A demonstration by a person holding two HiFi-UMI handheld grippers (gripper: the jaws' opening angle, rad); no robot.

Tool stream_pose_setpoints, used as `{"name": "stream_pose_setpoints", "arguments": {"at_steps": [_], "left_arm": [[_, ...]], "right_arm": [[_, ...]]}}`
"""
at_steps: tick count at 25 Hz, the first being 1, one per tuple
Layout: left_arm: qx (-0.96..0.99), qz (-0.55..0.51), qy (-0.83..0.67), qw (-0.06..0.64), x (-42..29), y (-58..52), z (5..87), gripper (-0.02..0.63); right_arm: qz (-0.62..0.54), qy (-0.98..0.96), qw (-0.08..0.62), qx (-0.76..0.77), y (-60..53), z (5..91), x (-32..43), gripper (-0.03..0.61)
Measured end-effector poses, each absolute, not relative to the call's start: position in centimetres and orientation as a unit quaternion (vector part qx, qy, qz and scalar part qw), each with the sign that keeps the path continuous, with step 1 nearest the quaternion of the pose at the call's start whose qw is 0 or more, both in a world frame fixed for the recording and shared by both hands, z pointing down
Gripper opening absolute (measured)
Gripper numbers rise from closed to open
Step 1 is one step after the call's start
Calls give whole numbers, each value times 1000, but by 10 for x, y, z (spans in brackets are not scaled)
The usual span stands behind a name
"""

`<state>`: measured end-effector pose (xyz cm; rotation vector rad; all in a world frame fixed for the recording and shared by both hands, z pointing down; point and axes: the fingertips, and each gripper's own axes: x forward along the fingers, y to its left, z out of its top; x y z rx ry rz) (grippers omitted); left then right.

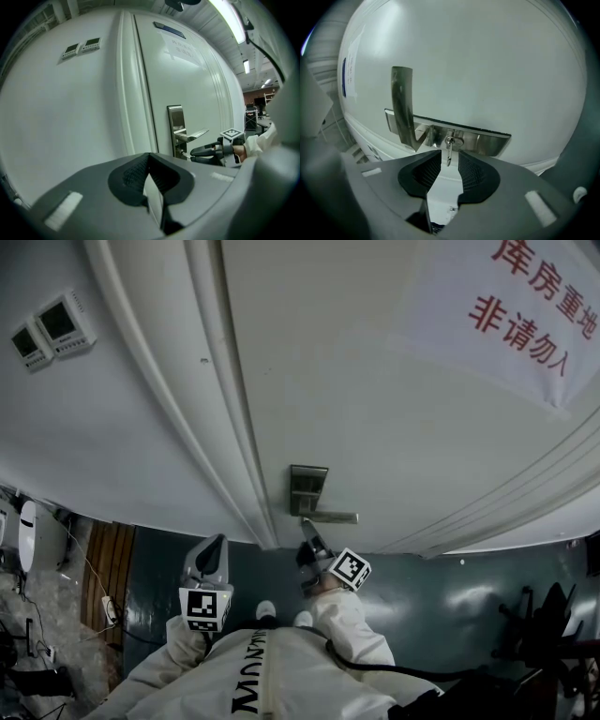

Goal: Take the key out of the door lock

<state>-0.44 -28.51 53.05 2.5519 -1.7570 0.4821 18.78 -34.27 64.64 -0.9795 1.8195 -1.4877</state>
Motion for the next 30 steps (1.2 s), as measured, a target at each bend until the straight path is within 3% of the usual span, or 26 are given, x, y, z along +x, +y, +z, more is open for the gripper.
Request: {"name": "stream_pose_setpoints", "arguments": {"at_steps": [4,11,14,30], "left_arm": [[815,155,-559,3,-4,-285,531,0],[814,156,-560,7,-8,-287,533,0],[813,156,-560,9,-9,-286,535,0],[818,154,-554,9,-8,-276,534,0]], "right_arm": [[-593,647,351,-326,-357,649,185,97],[-599,638,368,-315,-370,645,180,81],[-598,633,370,-323,-371,645,181,10],[-602,614,376,-345,-368,648,183,23]]}}
